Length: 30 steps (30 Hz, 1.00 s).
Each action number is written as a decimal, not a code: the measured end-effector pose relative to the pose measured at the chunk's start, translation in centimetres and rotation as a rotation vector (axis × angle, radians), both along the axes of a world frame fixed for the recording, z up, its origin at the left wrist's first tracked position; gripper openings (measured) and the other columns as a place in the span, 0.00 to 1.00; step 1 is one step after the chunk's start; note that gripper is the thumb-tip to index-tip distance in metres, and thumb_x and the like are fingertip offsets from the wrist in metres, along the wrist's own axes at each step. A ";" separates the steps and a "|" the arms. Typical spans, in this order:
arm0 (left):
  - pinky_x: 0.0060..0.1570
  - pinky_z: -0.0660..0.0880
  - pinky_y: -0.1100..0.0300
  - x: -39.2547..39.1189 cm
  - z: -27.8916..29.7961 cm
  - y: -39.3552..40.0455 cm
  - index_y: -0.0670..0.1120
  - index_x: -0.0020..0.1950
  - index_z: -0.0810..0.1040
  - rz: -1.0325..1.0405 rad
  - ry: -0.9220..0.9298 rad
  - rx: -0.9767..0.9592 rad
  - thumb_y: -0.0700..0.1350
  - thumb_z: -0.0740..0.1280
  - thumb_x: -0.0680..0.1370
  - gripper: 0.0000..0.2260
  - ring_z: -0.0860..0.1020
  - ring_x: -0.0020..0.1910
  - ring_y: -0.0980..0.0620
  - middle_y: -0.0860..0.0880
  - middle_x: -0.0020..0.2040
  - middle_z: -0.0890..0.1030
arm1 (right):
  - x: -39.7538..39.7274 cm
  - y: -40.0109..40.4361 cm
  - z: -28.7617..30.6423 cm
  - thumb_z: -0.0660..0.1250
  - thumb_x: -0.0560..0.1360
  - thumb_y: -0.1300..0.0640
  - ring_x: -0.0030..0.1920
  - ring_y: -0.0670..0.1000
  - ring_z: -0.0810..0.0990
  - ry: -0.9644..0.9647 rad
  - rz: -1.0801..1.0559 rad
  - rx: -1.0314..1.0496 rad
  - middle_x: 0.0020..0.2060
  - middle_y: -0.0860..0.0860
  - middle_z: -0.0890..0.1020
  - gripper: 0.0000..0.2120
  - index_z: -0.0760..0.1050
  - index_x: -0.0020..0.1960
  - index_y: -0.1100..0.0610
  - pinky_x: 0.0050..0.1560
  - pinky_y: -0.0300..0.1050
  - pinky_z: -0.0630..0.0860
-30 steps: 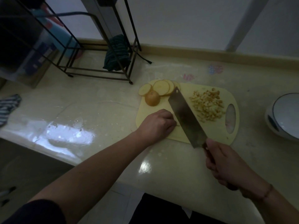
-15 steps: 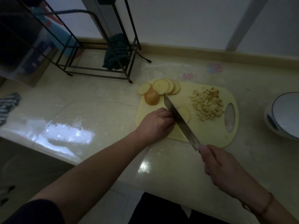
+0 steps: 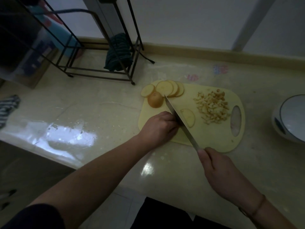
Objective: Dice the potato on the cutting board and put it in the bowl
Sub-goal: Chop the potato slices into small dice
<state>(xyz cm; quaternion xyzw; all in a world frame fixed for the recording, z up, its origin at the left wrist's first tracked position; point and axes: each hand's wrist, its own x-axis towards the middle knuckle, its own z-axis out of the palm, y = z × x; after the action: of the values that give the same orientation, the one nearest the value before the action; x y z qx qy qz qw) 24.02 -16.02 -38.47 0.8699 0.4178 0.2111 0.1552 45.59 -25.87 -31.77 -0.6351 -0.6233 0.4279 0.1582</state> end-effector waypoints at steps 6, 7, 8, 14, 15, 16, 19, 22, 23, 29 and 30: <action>0.39 0.79 0.56 0.0 0.3 -0.1 0.41 0.47 0.87 0.000 -0.013 0.041 0.42 0.68 0.76 0.08 0.81 0.45 0.45 0.45 0.46 0.84 | 0.0 1.2 0.3 0.48 0.74 0.35 0.28 0.45 0.72 0.031 0.013 -0.051 0.26 0.49 0.73 0.26 0.67 0.36 0.56 0.30 0.40 0.66; 0.39 0.78 0.57 0.1 0.4 -0.1 0.42 0.47 0.86 -0.003 -0.018 0.055 0.41 0.69 0.76 0.07 0.81 0.45 0.45 0.45 0.46 0.84 | 0.4 1.6 0.5 0.49 0.74 0.35 0.24 0.45 0.70 0.084 -0.012 -0.126 0.26 0.49 0.72 0.27 0.67 0.36 0.57 0.27 0.37 0.65; 0.40 0.77 0.57 0.2 0.4 -0.2 0.42 0.47 0.86 -0.006 -0.018 0.063 0.41 0.69 0.76 0.07 0.80 0.45 0.46 0.45 0.46 0.84 | 0.8 1.9 0.7 0.50 0.76 0.36 0.22 0.44 0.66 0.173 -0.062 -0.227 0.25 0.48 0.71 0.26 0.66 0.37 0.57 0.23 0.37 0.63; 0.44 0.78 0.55 0.2 0.7 -0.4 0.41 0.50 0.86 -0.002 -0.009 0.018 0.43 0.67 0.78 0.09 0.80 0.48 0.46 0.43 0.48 0.83 | 1.9 3.1 1.4 0.53 0.80 0.40 0.21 0.48 0.59 0.415 -0.167 -0.520 0.24 0.51 0.66 0.21 0.64 0.39 0.57 0.22 0.35 0.59; 0.46 0.78 0.55 0.2 0.9 -0.5 0.40 0.51 0.86 -0.006 -0.006 0.011 0.43 0.67 0.78 0.10 0.80 0.48 0.46 0.43 0.48 0.83 | 1.7 2.9 1.4 0.53 0.79 0.40 0.21 0.48 0.60 0.397 -0.157 -0.490 0.24 0.50 0.67 0.22 0.65 0.38 0.56 0.22 0.36 0.59; 0.47 0.78 0.55 0.0 1.1 -0.7 0.40 0.51 0.85 0.002 -0.010 0.014 0.43 0.66 0.78 0.10 0.80 0.49 0.45 0.43 0.49 0.83 | 1.5 2.7 1.5 0.53 0.78 0.38 0.21 0.47 0.62 0.341 -0.124 -0.418 0.24 0.49 0.68 0.23 0.65 0.37 0.56 0.23 0.37 0.60; 0.47 0.78 0.52 -1.1 1.8 -1.9 0.38 0.51 0.84 0.197 -0.102 0.108 0.42 0.67 0.77 0.09 0.79 0.49 0.44 0.42 0.50 0.82 | 1.0 1.3 1.3 0.51 0.71 0.32 0.26 0.45 0.72 0.072 0.033 -0.041 0.25 0.49 0.74 0.26 0.68 0.34 0.54 0.30 0.41 0.66; 0.50 0.76 0.51 -2.0 3.2 -3.3 0.40 0.51 0.81 0.478 -0.237 0.248 0.41 0.68 0.77 0.07 0.77 0.51 0.45 0.43 0.51 0.80 | 0.6 -0.3 0.4 0.50 0.73 0.32 0.32 0.45 0.76 -0.062 0.079 0.113 0.28 0.47 0.75 0.23 0.67 0.37 0.50 0.34 0.43 0.70; 0.52 0.75 0.51 -2.0 3.7 -3.6 0.41 0.52 0.80 0.452 -0.253 0.290 0.42 0.68 0.77 0.07 0.77 0.52 0.44 0.42 0.51 0.80 | 0.5 -0.7 0.1 0.49 0.74 0.31 0.34 0.47 0.77 -0.137 0.098 0.156 0.30 0.47 0.76 0.22 0.66 0.39 0.49 0.35 0.47 0.72; 0.64 0.68 0.47 -1.0 5.3 -3.1 0.48 0.55 0.83 0.063 0.176 0.158 0.59 0.62 0.81 0.18 0.76 0.58 0.46 0.50 0.54 0.81 | 0.5 -0.9 -0.8 0.51 0.77 0.35 0.26 0.51 0.79 -0.495 0.206 0.313 0.28 0.51 0.79 0.22 0.72 0.41 0.50 0.23 0.45 0.69; 0.66 0.66 0.46 -0.8 5.5 -2.8 0.49 0.55 0.82 0.070 0.237 0.113 0.62 0.59 0.81 0.20 0.76 0.59 0.48 0.52 0.54 0.80 | 0.5 -0.9 -0.8 0.52 0.76 0.36 0.22 0.51 0.77 -0.516 0.222 0.334 0.24 0.51 0.77 0.21 0.73 0.39 0.51 0.19 0.43 0.66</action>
<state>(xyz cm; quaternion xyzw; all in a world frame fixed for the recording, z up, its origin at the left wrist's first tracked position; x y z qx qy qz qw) 23.20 -18.80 -32.99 0.8810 0.4507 0.1353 0.0480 46.06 -26.72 -32.58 -0.6158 -0.7700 0.1592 0.0493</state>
